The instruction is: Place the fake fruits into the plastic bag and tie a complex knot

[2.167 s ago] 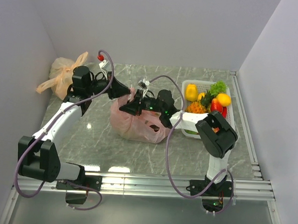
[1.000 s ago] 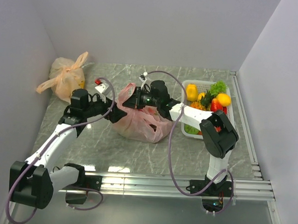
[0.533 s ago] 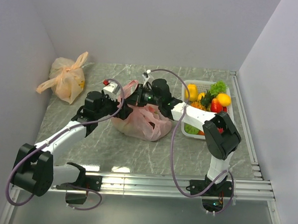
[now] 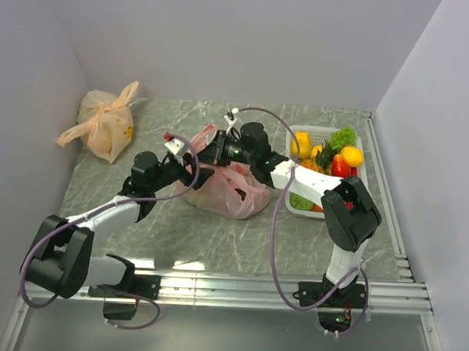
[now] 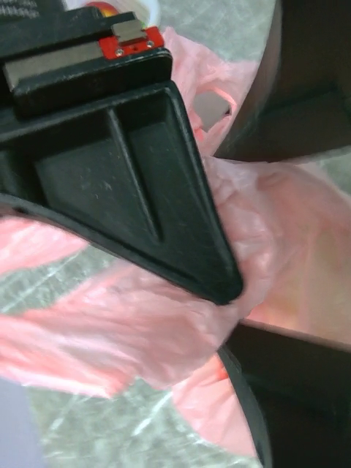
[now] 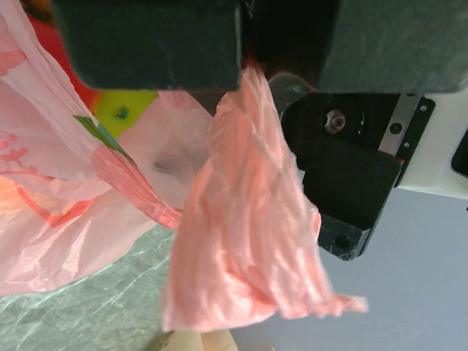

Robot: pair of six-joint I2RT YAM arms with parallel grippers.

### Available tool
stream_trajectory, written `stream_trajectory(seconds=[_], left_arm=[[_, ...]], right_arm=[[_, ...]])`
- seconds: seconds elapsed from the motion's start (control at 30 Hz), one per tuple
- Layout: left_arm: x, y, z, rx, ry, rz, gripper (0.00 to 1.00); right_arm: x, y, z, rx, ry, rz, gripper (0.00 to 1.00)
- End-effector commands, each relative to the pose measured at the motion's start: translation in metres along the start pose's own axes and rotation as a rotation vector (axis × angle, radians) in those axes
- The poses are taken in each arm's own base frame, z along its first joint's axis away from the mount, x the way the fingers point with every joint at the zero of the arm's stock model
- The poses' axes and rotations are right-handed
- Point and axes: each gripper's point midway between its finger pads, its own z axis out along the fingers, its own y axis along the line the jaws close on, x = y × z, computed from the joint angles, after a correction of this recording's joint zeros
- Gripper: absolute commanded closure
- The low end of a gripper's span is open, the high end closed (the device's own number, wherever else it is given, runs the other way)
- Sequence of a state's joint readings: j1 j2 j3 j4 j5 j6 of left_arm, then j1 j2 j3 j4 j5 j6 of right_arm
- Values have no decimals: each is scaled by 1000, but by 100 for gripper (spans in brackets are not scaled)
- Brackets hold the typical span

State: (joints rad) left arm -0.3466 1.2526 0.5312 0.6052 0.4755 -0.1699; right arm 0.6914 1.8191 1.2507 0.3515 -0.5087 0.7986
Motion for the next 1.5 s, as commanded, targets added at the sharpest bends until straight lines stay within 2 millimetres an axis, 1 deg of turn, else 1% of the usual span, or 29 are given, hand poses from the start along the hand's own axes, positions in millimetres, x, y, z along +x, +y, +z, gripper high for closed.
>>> stream_trajectory(seconds=[0.0,0.07,0.1,0.17,0.2,0.27,0.3,0.33,0.37,0.4,0.43,0.47,0.5,0.6,0.67,0.7,0.73,0.8,0.83,0.9,0.97,1.0,1.03,1.1,1.13,1.2,1.23,1.37,1.47], left_arm=[[-20,-12,7,99,-94,149,22],[-10,-11,10,116,-68,157,36],[-7,-11,9,125,-60,171,52],[2,-17,8,168,-32,184,67],[4,-17,8,172,-20,178,82],[12,-18,4,203,25,145,92],[10,-19,3,217,40,117,100],[12,-18,0,222,60,86,99],[18,-15,-6,230,97,31,100],[14,-16,-8,239,107,-13,99],[13,-15,-12,245,119,-42,100],[13,-17,-15,261,135,-70,99],[12,-19,-20,282,158,-113,99],[5,-25,-28,327,182,-186,99],[2,-29,-31,367,196,-228,99],[-3,-30,-32,374,200,-253,100],[-2,-33,-34,394,212,-279,99],[-3,-34,-34,401,219,-316,99],[-2,-33,-34,400,220,-326,100],[-5,-33,-32,406,223,-344,99],[-6,-30,-30,402,229,-372,99],[-8,-29,-29,402,228,-373,99],[-8,-28,-28,402,231,-375,99],[-8,-28,-27,409,237,-382,100],[-6,-27,-26,411,246,-390,99],[-8,-28,-26,425,253,-398,99],[-7,-27,-26,423,255,-400,99],[-8,-27,-25,432,264,-404,99],[-7,-26,-25,431,266,-405,99]], right_arm=[[-9,34,-7,-90,-15,-14,100],[-6,35,-8,-103,-7,-8,100],[-5,37,-9,-111,0,-7,100],[-4,42,-10,-142,14,-18,100],[-3,43,-11,-149,26,-25,96],[-7,44,-15,-154,41,-35,85],[-10,42,-17,-150,42,-69,71],[-20,42,-22,-155,41,-94,60],[-22,39,-28,-135,55,-102,53],[-27,38,-33,-138,55,-153,37],[-30,36,-40,-135,73,-165,30],[-41,32,-51,-123,60,-190,25],[-45,27,-57,-115,64,-253,18],[-55,13,-85,-79,86,-321,14],[-51,11,-106,-76,106,-363,13],[-55,5,-115,-69,100,-454,11],[-50,-2,-122,-56,111,-487,9],[-45,-3,-137,-78,124,-596,7],[-34,-10,-141,-79,157,-607,6],[-24,-15,-146,-109,198,-682,6],[-4,-19,-153,-149,261,-698,6],[2,-23,-155,-163,274,-747,5],[16,-31,-159,-168,305,-738,5],[25,-39,-162,-176,324,-797,4],[35,-43,-166,-188,347,-795,4],[40,-47,-168,-212,353,-892,4],[46,-54,-169,-209,359,-904,4],[46,-74,-163,-196,360,-1031,4],[42,-86,-151,-181,344,-1092,4]])
